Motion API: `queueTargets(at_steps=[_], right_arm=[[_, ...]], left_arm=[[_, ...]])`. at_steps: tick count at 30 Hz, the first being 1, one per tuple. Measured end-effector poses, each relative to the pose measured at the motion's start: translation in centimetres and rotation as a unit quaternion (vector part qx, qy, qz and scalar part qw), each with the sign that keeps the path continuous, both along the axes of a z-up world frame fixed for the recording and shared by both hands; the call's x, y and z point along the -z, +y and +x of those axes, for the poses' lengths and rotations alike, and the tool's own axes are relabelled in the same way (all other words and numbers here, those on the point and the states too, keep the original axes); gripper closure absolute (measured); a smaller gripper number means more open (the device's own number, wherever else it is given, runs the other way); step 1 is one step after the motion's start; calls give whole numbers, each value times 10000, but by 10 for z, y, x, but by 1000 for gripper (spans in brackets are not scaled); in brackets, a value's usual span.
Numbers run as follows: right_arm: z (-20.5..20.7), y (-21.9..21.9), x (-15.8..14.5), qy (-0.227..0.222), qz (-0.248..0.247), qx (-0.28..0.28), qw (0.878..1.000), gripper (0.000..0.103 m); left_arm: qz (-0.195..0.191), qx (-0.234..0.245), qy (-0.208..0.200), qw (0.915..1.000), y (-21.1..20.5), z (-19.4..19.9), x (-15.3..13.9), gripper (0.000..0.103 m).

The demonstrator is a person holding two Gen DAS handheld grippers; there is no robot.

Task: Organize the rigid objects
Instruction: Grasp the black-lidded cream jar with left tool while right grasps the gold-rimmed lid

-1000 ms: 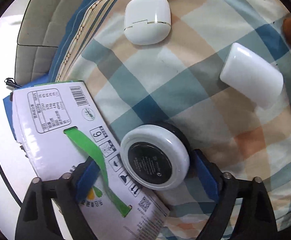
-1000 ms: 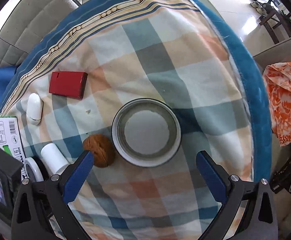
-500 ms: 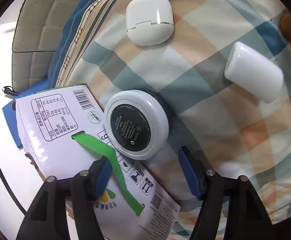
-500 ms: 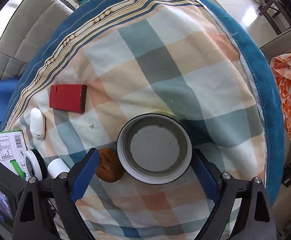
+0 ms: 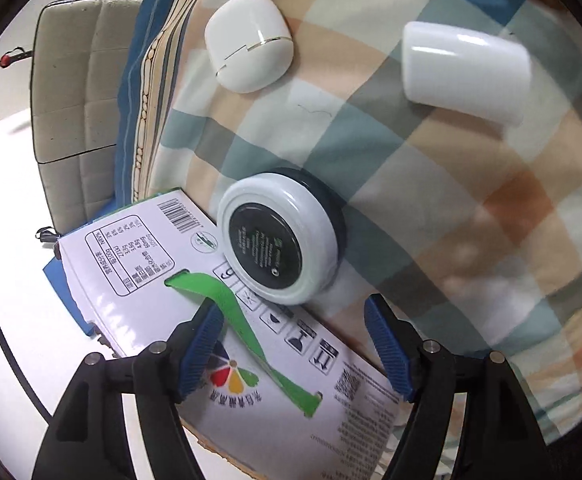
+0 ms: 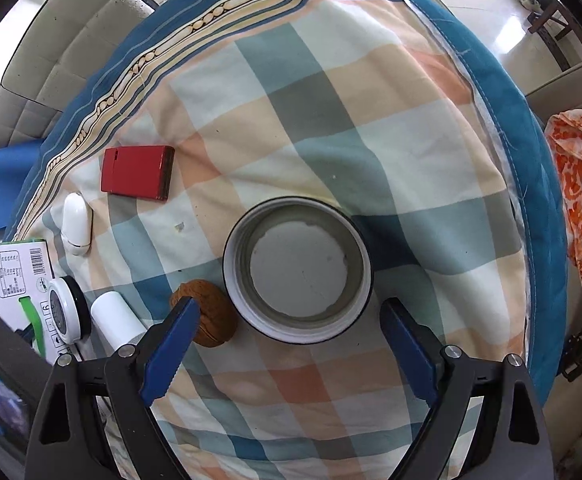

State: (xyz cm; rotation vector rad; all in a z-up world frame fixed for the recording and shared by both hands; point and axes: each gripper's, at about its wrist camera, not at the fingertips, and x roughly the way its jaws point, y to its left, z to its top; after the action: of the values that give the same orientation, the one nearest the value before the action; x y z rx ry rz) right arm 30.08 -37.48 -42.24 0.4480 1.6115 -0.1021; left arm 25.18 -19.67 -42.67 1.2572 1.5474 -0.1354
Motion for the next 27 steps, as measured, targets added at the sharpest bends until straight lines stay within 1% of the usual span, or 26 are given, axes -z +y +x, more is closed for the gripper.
queueTargets(at_steps=[2,4,7,8,9,11,17,20,23,27], right_arm=[[-3,0,-2,10,-47,-56,10000,9],[-5,4,-2,23,-57,-110,9999,9],[-8,9,-2,12,-95,-141,9999,9],[-9,9,-2,17,-91,-143,9999,9],[-10,10,-2,15,-98,-154,9998,9],[-13,12,-3,24,-140,-187,9997,9],[-24,27,-6,54,-248,-348,9991,9],[-30,28,-7,73,-254,-384,9989,9],[-37,29,-9,81,-290,-403,9987,9],[-41,27,-9,81,-286,-441,9986,9]], left_arm=[[-18,-73,14,10000,4,2,6,31],[-66,-21,48,10000,3,1,8,29],[-212,-173,-30,9996,2,3,7,29],[-294,-272,-89,9992,3,6,3,32],[-312,-319,-149,9989,4,8,1,39],[-339,-426,-220,9983,9,19,0,48],[-591,-718,-347,9951,10,9,-9,48],[-639,-738,-425,9943,10,5,-11,48],[-641,-777,-520,9936,9,-2,-11,48],[-531,-705,-661,9939,8,-4,-10,45]])
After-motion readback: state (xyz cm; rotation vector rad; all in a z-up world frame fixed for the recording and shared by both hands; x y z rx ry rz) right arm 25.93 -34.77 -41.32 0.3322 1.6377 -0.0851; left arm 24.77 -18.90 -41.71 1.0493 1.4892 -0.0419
